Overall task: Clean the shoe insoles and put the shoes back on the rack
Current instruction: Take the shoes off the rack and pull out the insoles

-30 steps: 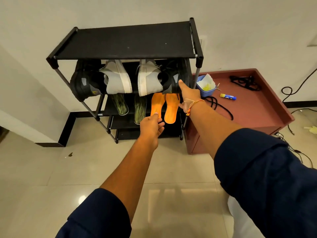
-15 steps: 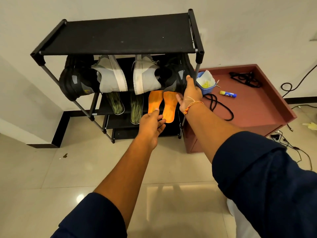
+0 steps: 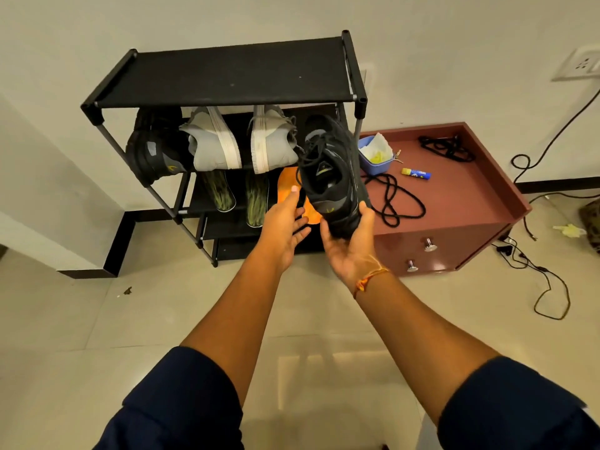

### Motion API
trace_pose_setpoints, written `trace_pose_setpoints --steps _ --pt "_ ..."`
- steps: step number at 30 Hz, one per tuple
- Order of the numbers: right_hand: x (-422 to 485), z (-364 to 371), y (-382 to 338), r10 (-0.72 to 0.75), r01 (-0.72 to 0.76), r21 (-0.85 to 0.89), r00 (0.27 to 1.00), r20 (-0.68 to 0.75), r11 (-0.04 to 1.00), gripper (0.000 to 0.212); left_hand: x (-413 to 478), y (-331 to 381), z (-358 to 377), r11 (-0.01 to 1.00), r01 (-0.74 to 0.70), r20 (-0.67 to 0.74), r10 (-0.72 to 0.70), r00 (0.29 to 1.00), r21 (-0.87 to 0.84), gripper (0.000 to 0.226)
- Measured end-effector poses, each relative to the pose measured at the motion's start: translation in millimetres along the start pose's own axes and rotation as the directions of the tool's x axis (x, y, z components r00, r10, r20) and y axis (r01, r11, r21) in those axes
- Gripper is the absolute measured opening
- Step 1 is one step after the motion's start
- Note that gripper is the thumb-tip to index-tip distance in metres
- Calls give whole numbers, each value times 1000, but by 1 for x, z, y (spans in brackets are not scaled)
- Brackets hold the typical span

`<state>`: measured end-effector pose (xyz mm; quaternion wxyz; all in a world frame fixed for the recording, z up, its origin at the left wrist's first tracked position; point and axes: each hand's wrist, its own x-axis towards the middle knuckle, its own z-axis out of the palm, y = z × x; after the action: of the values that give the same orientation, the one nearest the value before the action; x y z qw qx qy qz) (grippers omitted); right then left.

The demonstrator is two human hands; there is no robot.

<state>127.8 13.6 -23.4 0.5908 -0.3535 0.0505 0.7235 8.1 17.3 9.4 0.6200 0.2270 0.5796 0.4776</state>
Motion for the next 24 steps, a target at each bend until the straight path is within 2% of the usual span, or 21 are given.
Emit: trace_pose_setpoints --steps 4,6,8,9,11,13,15,18,20,24 --pt "-27 -47 18 64 -64 5 998 9 998 53 -22 -19 1 985 9 26 -14 1000 174 22" --pt "-34 -73 26 100 -100 12 995 -15 995 59 -24 -38 0 969 39 -20 -35 999 242 9" --pt "-40 -95 32 158 -159 -21 986 -51 987 61 -23 -60 -4 955 73 -98 -46 994 289 9" --pt "-43 -104 34 188 -194 -77 979 -75 978 58 -20 -71 -7 949 91 -135 -52 989 300 10" --pt "-46 -120 33 187 -224 -310 971 -147 924 45 -15 -94 -13 930 122 -197 -56 979 346 9" --pt "-47 -122 29 97 -203 -551 972 -216 809 33 -7 -116 -23 896 163 -254 -58 965 414 7" --pt "-35 -126 30 -24 -149 -705 973 -230 693 27 5 -139 -32 850 204 -298 -58 953 485 5" --pt "-3 -141 42 -133 -116 -902 973 -187 417 39 23 -175 -44 812 266 -330 -96 939 520 6" --pt "24 -158 53 -124 -151 -958 975 -186 243 39 41 -201 -49 764 284 -356 -77 931 579 8" --pt "74 -193 72 -106 -243 -966 962 -251 88 20 76 -245 -61 687 309 -335 -101 937 657 18"
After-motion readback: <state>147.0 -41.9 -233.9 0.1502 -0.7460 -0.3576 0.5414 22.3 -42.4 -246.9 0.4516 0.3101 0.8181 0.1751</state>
